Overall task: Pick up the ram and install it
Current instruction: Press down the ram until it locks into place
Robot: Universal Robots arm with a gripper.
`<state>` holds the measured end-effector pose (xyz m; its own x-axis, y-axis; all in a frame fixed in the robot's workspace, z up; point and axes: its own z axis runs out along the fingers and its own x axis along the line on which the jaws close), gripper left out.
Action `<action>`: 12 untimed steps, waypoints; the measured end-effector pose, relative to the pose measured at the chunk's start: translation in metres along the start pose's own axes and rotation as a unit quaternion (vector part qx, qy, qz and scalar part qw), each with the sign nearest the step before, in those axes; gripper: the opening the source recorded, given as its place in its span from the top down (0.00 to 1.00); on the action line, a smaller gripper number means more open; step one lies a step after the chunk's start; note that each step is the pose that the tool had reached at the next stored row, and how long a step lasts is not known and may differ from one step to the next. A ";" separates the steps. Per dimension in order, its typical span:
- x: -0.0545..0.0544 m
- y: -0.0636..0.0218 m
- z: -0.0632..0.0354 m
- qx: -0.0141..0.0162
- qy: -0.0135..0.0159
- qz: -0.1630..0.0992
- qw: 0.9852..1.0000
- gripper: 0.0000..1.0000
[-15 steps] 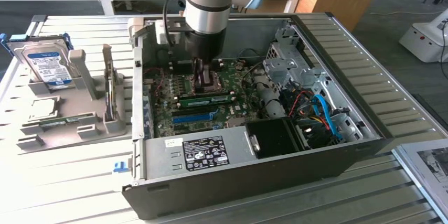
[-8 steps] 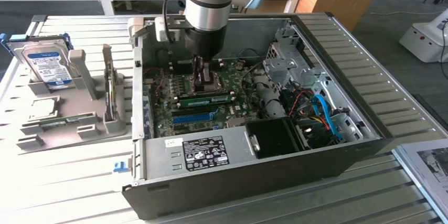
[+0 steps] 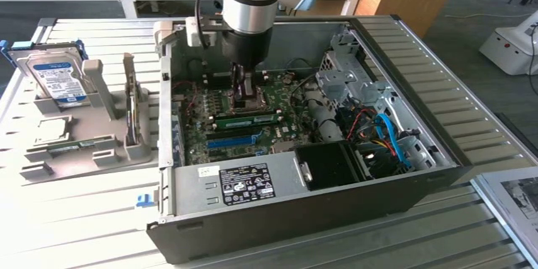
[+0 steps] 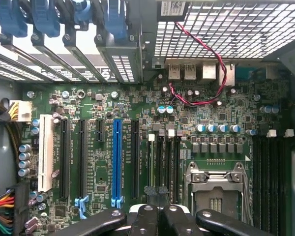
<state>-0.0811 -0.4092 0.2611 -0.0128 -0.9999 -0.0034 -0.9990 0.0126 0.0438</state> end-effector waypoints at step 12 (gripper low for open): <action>0.000 0.0003 -0.0082 -0.001 0.000 0.000 1.000 0.89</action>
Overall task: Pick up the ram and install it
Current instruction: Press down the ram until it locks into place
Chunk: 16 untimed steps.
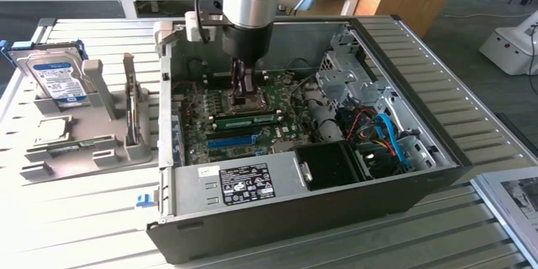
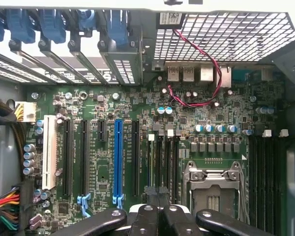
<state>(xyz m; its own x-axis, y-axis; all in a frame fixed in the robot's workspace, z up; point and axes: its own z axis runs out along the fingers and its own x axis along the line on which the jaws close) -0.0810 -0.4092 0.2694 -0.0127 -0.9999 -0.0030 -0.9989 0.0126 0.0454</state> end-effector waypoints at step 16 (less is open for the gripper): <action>0.000 0.0005 -0.0115 -0.001 0.000 0.000 1.000 0.89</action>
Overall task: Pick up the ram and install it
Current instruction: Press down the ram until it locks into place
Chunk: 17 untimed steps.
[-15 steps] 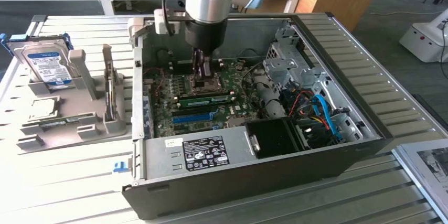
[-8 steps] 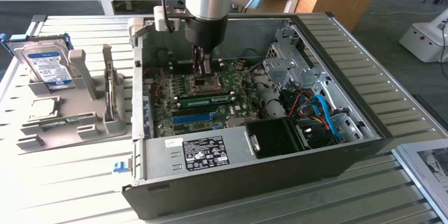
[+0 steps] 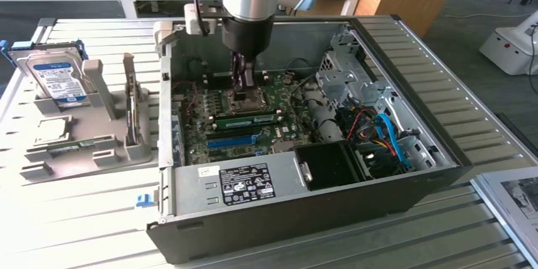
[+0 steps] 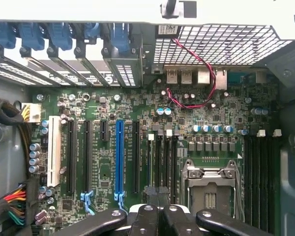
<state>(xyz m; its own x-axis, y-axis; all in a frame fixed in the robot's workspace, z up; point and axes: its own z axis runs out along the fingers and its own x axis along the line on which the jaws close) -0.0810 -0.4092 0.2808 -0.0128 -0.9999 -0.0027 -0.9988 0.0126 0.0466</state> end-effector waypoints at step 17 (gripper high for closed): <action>0.000 0.0010 -0.0229 -0.001 0.000 0.000 1.000 0.89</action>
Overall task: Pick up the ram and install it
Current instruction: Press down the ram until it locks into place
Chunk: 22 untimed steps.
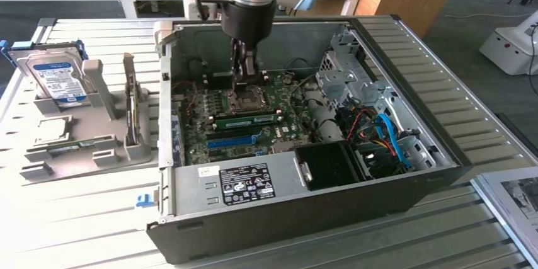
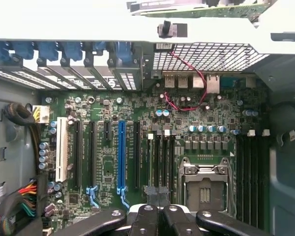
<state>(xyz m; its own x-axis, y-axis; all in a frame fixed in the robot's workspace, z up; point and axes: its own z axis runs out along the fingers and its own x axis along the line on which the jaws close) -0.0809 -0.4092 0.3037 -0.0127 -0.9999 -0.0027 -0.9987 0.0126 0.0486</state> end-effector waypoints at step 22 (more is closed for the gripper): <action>0.000 0.0003 -0.0213 0.000 0.000 0.000 1.000 0.89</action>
<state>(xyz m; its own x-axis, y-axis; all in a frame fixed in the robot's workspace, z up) -0.0802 -0.4093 0.3250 -0.0124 -0.9999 -0.0025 -0.9987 0.0123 0.0492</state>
